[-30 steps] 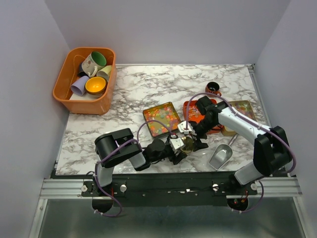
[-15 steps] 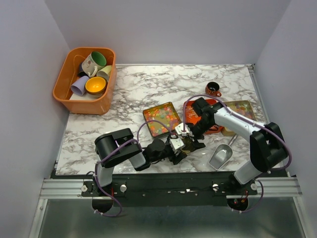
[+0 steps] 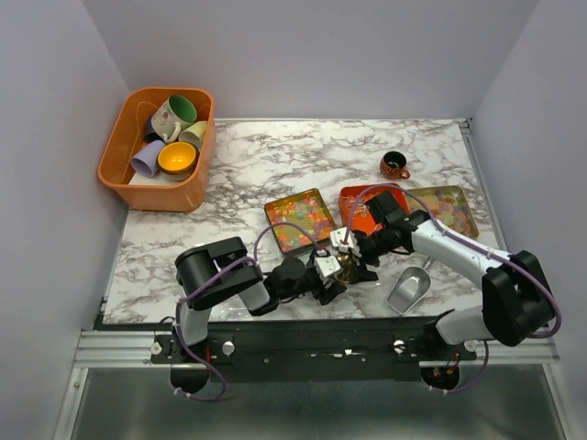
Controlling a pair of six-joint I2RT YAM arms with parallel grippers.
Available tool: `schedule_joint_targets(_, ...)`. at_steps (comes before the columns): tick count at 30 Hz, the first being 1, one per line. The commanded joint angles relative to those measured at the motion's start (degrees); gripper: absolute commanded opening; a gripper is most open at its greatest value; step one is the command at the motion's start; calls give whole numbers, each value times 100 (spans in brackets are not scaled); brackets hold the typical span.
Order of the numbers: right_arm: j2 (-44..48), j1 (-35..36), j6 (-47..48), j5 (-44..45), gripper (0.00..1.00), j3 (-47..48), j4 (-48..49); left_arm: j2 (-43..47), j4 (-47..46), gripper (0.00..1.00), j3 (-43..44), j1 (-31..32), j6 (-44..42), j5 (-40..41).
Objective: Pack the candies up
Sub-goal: Screw the bottle lid onto the packing bottle.
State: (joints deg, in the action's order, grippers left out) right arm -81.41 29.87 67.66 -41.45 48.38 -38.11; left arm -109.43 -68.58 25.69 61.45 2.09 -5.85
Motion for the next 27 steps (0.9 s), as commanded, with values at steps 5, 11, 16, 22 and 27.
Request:
schedule_joint_targets(5,36,81,-1755,734,68,-864,760,-175,925,0,-152,-19,90,101)
schedule_joint_targets(11,169,89,-2520,1130,65,-997,1113,-176,925,0,-152,25,90,171)
schedule_joint_targets(16,397,89,-3056,1253,64,-1164,1332,-175,1039,0,-117,51,20,295)
schedule_joint_targets(22,389,81,-3293,1578,63,-1164,1499,-175,1057,0,-117,69,29,295)
schedule_joint_targets(27,424,89,-3355,1833,63,-1200,1560,-184,1109,0,-91,78,20,364)
